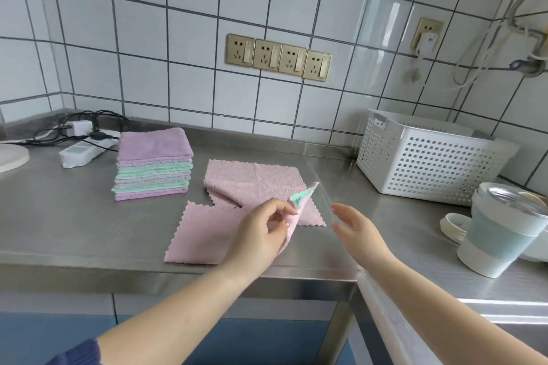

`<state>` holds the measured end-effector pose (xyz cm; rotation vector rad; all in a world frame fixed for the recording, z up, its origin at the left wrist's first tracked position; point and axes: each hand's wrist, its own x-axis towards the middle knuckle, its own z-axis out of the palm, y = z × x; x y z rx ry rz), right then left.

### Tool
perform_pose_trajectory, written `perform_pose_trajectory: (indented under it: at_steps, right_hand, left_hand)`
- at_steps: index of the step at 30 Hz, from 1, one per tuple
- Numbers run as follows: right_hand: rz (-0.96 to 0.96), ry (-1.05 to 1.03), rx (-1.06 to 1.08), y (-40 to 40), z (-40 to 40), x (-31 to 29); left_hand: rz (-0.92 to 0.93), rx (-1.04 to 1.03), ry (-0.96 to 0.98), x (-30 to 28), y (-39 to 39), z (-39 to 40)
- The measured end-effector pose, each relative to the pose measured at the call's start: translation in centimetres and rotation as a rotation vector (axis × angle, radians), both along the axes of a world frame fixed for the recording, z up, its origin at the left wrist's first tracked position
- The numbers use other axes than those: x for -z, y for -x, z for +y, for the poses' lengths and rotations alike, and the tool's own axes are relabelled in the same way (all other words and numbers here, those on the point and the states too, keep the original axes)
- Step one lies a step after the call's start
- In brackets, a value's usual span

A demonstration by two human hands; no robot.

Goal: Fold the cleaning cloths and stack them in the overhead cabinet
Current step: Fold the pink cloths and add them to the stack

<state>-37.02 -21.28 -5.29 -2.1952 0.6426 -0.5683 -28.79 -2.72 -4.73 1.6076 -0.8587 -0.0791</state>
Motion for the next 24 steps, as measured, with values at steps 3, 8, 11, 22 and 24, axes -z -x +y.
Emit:
perform_pose_trajectory:
  at_steps: [3, 8, 11, 22, 24]
  right_hand:
    - [-0.059, -0.09, -0.062, -2.4, 1.1, -1.2]
    - [-0.088, -0.187, -0.232, -7.4, 4.8, -4.1]
    - [-0.01, -0.101, -0.308, -10.4, 7.0, -4.9]
    - [0.325, 0.277, -0.316, -15.9, 10.7, -2.7]
    - [0.369, 0.327, -0.318, -16.5, 10.8, -2.1]
  left_hand:
    - [0.041, -0.016, 0.036, -0.8, -0.9, 2.3]
    - [0.12, -0.101, 0.098, -0.4, -2.5, 6.6]
    - [0.243, -0.127, 0.095, -0.1, -3.5, 9.4]
    - [-0.319, -0.263, -0.531, 3.0, -7.6, 15.7]
    - [-0.394, -0.272, -0.521, 3.4, -7.9, 15.9]
